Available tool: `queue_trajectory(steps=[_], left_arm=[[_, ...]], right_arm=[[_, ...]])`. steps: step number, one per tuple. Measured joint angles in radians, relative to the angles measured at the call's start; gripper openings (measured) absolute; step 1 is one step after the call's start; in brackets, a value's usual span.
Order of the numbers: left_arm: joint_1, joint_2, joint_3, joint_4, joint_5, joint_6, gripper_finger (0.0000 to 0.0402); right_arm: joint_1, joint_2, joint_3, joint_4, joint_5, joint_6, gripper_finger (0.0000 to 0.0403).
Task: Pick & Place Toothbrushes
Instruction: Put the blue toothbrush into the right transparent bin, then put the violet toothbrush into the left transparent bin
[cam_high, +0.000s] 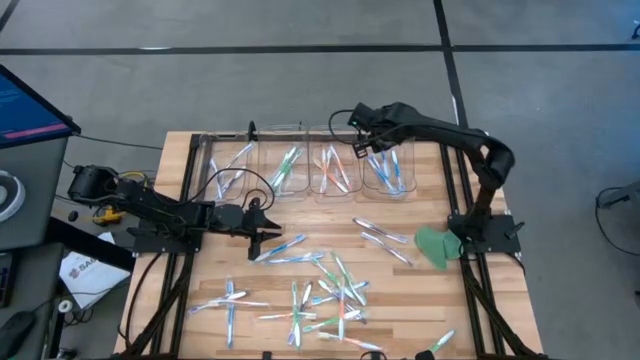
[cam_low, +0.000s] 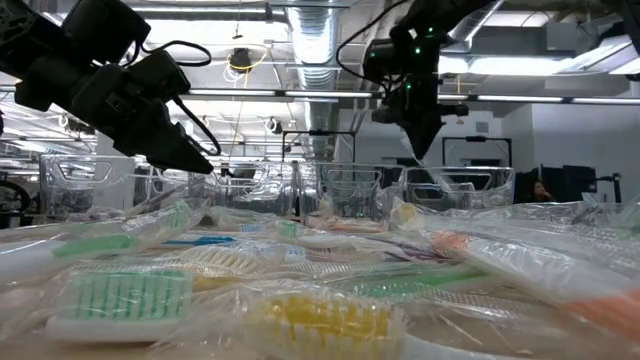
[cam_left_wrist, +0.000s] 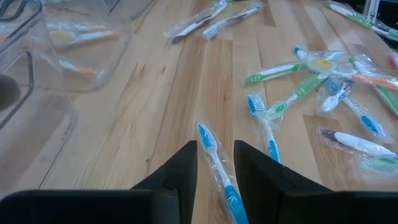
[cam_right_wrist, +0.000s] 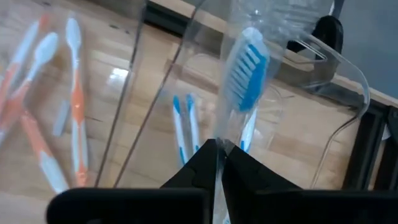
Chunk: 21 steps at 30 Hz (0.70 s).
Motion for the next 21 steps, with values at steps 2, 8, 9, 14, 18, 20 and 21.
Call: queue_trajectory(steps=[2,8,9,14,18,20,21], left_arm=[[0.0,0.0,0.0,0.0,0.0,0.0,0.0099],[0.0,0.0,0.0,0.0,0.0,0.0,0.0099],[0.0,0.0,0.0,-0.001,0.0,0.0,0.0099],[0.0,0.0,0.0,-0.002,0.0,0.0,0.0099],[0.0,0.0,-0.003,-0.005,0.0,0.0,0.0099],[0.0,0.0,-0.016,-0.005,0.0,0.0,0.0099],[0.0,0.0,-0.024,-0.006,0.0,0.0,0.0099]], right_arm=[[-0.005,0.003,-0.001,-0.006,0.0,-0.002,0.0027],[-0.006,-0.009,0.007,-0.012,-0.013,0.001,0.0087],[-0.006,-0.009,0.018,-0.024,-0.013,0.001,0.01],[0.008,-0.01,0.113,-0.15,-0.018,0.006,0.0161],[0.078,-0.01,0.217,-0.287,-0.116,0.008,0.0189],[0.133,-0.01,0.268,-0.355,-0.192,0.008,0.0196],[0.166,-0.011,0.289,-0.384,-0.234,0.009,0.0199]])
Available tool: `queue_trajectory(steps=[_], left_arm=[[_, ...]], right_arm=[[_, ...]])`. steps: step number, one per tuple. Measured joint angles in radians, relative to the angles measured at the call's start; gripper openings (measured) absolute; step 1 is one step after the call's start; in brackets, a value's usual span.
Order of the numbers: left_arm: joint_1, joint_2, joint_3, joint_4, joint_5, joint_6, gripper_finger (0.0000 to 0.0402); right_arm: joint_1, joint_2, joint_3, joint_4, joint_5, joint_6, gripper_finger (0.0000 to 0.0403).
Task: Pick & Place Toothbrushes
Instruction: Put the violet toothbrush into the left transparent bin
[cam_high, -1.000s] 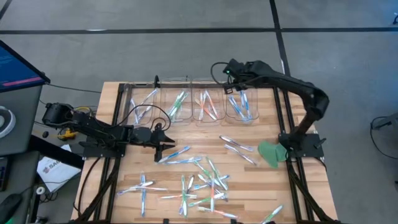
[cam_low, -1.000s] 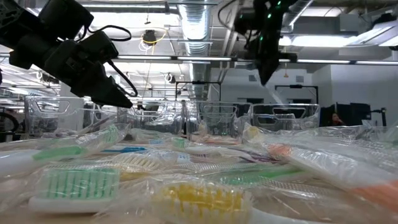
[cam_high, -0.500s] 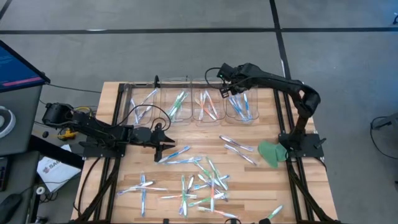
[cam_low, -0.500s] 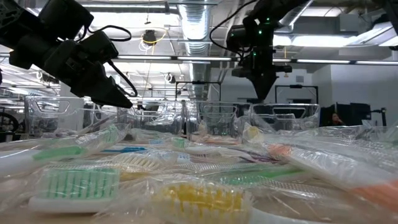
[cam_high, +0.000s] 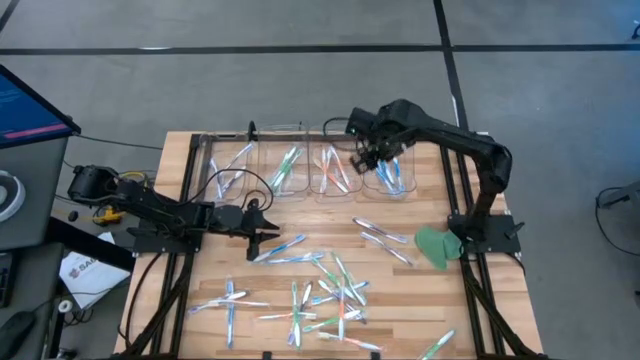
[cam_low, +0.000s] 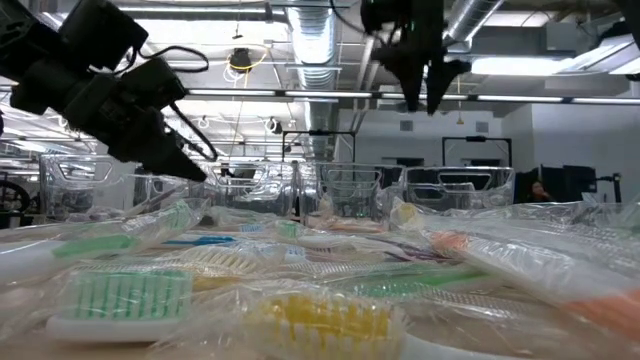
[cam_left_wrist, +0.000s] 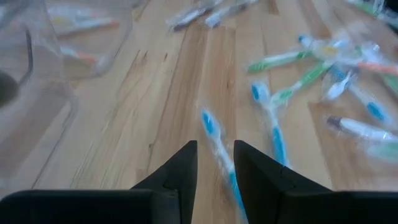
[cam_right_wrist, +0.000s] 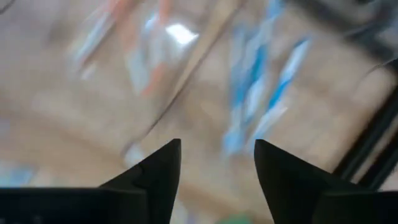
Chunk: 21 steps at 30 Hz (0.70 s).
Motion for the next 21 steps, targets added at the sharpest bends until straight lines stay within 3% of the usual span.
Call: queue_trajectory(steps=[4,11,21], left_arm=[[0.0,0.0,-0.02,0.028,0.0,-0.029,0.0099],[0.0,0.0,-0.02,0.054,0.0,-0.053,0.0099],[0.0,0.0,-0.02,0.054,0.001,-0.053,0.0099]], right_arm=[[0.168,-0.002,0.033,-0.032,-0.098,-0.003,0.0204],[0.422,0.0,-0.037,-0.033,-0.093,-0.112,0.0203],[0.627,0.0,-0.291,0.033,-0.057,0.074,0.0194]])
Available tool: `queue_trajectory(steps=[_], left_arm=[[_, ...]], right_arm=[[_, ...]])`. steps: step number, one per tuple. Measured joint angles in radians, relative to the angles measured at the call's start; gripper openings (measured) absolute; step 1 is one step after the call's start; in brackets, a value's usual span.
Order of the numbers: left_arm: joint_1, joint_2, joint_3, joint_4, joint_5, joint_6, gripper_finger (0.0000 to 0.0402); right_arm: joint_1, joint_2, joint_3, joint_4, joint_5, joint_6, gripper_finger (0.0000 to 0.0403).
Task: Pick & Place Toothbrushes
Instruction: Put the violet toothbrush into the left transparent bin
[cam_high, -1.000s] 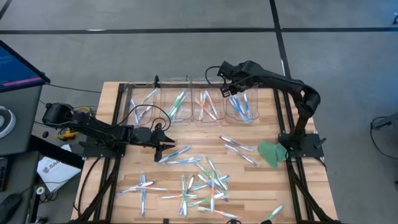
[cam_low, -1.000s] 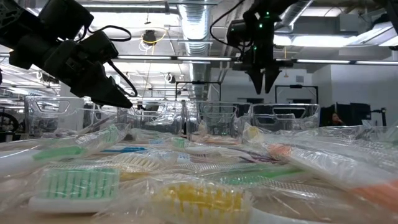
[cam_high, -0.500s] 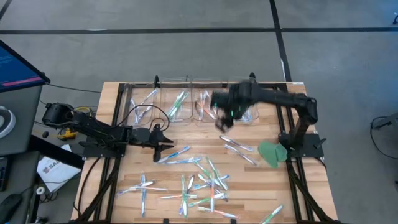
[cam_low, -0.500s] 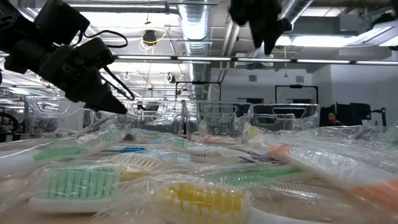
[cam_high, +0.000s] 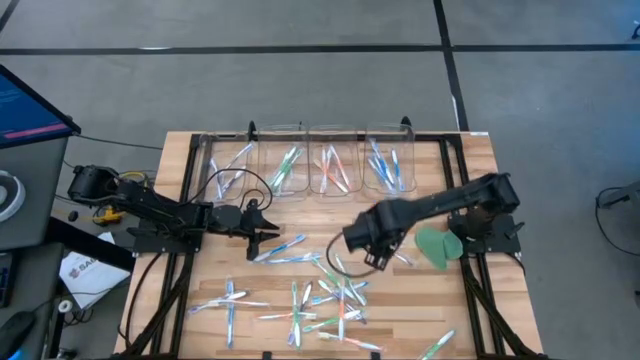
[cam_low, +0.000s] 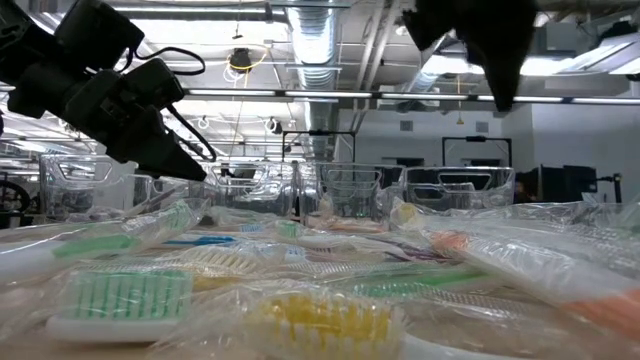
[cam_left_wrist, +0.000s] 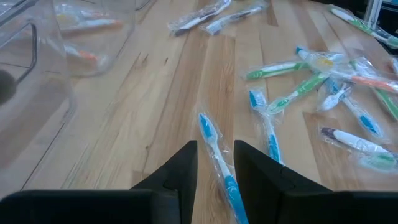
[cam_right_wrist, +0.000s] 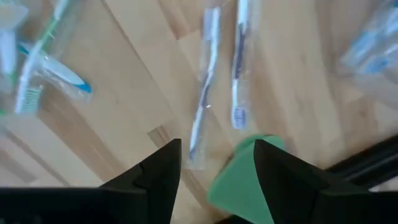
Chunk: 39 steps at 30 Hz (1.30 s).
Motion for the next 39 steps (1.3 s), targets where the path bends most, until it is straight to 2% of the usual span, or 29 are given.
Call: queue_trajectory(steps=[6,12,17,31,39], left_arm=[[0.0,0.0,0.0,0.001,0.0,0.0,0.0099],[0.0,0.0,0.0,0.005,0.0,0.001,0.0099],[0.0,0.0,0.0,0.005,0.0,0.009,0.0099],[0.0,0.0,0.0,-0.004,0.0,0.001,0.0099],[0.0,0.0,0.0,-0.005,0.0,0.001,0.0099]], right_arm=[[0.06,0.0,-0.175,0.156,-0.003,0.02,0.0178],[0.018,0.0,-0.333,0.31,-0.078,0.032,0.0154],[-0.014,0.0,-0.42,0.382,-0.089,0.032,0.0137],[-0.047,-0.009,-0.604,0.666,-0.133,0.028,0.0134],[0.001,-0.008,-0.607,0.693,-0.026,0.097,0.0129]])
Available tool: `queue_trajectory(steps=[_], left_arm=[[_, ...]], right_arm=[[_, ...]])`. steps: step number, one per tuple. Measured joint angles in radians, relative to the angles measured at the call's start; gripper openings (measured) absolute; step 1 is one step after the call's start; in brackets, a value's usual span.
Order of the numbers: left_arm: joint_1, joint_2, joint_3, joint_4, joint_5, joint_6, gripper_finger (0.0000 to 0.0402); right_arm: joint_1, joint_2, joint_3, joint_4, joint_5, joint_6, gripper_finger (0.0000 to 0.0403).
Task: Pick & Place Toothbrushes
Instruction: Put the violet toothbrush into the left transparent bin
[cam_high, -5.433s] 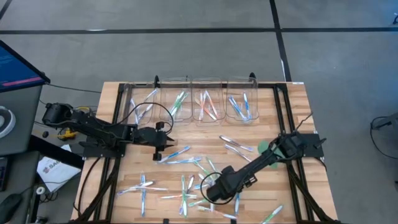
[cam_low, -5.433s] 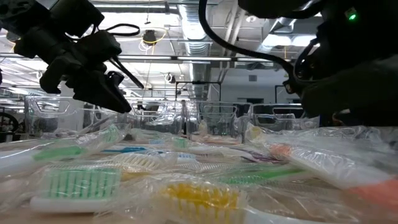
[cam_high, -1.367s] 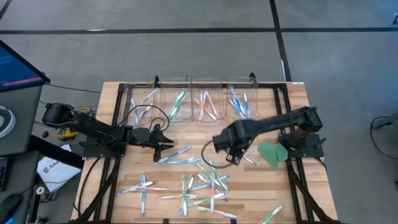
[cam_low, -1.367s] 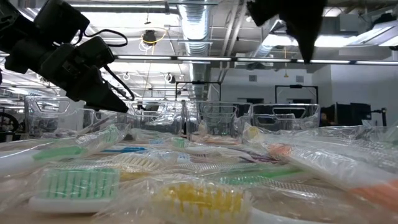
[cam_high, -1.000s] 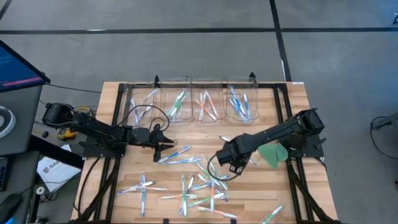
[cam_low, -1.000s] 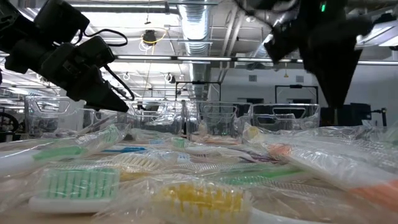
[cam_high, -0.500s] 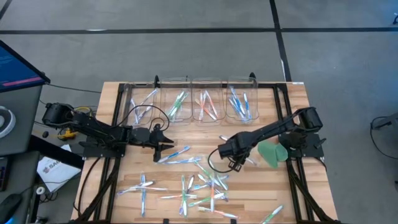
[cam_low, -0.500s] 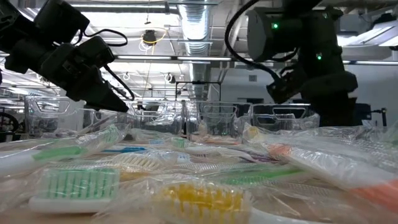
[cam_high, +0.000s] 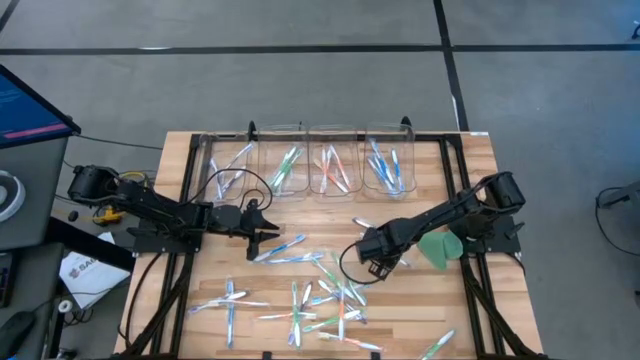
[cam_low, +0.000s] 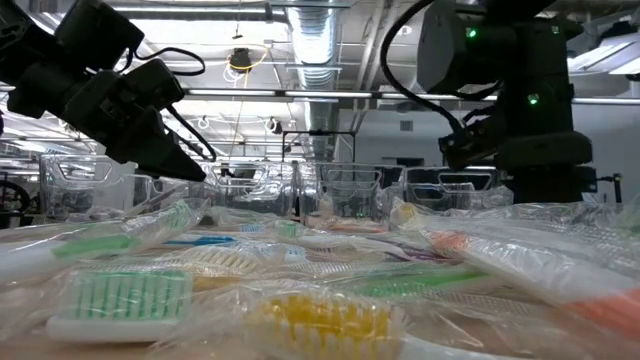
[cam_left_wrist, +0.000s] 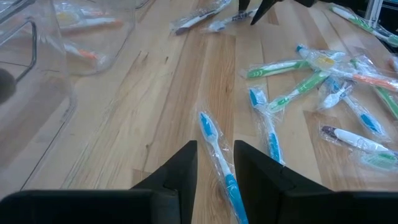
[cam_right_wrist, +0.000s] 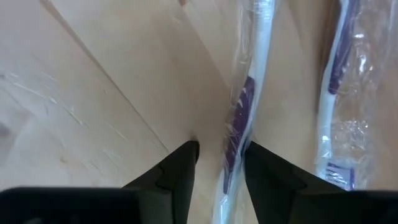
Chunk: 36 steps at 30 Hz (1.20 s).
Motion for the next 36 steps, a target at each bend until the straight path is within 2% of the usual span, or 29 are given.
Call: queue_trajectory(steps=[5,11,17,23,29,33,36], left_arm=[[0.0,0.0,0.0,0.0,0.0,0.0,0.0099],[0.0,0.0,0.0,0.0,0.0,0.0,0.0099],[0.0,0.0,0.0,0.004,0.0,0.02,0.0099],[0.0,0.0,-0.001,0.049,0.0,0.029,0.0099],[0.0,0.0,-0.001,0.129,0.022,0.029,0.0099],[0.0,0.0,-0.001,0.194,0.052,0.056,0.0099],[0.0,0.0,-0.001,0.275,0.051,0.08,0.0099]], right_arm=[[0.014,0.001,0.0,0.031,0.055,0.034,0.0118],[0.012,0.004,0.007,0.072,0.071,0.021,0.0093],[0.003,0.006,0.006,0.185,0.107,0.001,0.0016],[0.009,0.017,0.025,0.329,0.207,-0.088,0.0019],[0.029,0.016,0.111,0.443,0.374,-0.234,0.0014],[0.065,0.015,0.167,0.629,0.465,-0.434,0.0006],[0.088,0.014,0.197,0.802,0.488,-0.603,0.0008]])
